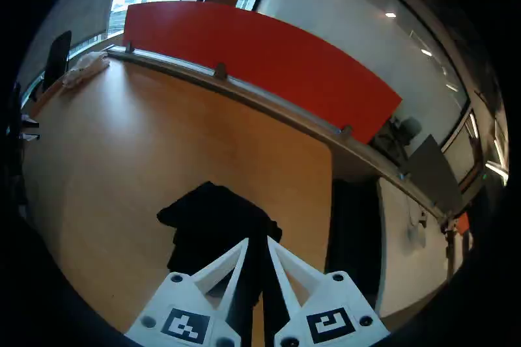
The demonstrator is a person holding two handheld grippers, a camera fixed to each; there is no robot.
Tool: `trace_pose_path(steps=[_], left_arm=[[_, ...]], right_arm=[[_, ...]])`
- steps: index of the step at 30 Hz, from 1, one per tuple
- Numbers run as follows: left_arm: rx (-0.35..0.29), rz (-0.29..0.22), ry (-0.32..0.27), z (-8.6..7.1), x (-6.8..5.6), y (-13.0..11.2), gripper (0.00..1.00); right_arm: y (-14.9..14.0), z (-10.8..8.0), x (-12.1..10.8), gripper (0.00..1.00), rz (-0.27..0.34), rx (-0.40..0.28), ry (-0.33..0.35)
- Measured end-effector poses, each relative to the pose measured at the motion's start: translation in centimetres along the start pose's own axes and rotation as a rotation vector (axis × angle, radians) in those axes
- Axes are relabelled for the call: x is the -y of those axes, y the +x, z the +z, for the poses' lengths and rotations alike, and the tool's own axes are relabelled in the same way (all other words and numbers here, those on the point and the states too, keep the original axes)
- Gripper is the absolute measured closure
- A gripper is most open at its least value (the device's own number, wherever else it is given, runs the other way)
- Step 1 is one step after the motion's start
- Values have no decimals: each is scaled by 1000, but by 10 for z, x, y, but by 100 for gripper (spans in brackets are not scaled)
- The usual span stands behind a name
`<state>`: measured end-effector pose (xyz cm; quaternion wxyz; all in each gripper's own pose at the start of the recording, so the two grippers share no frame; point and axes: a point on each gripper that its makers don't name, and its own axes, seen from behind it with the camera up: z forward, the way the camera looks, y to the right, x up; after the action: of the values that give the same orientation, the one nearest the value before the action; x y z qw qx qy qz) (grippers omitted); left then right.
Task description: Fold towel
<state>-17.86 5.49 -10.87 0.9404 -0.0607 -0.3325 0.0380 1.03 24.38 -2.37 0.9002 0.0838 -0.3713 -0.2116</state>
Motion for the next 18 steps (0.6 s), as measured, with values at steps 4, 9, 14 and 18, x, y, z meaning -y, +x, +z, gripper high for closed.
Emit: trace_pose_path(steps=[4, 9, 14, 18], left_arm=[[0, 0, 1, -1, 0, 0, 0], [1, -2, 3, -1, 0, -1, 0], [4, 0, 5, -1, 2, -2, 0], [6, 5, 5, -1, 2, -1, 0]], right_arm=[[1, 0, -4, 95, -8, 0, -1], [-5, -1, -6, 95, -16, 10, -4], [-20, -2, -4, 95, -5, 26, -4], [-32, -4, -2, 95, 16, 37, -1]])
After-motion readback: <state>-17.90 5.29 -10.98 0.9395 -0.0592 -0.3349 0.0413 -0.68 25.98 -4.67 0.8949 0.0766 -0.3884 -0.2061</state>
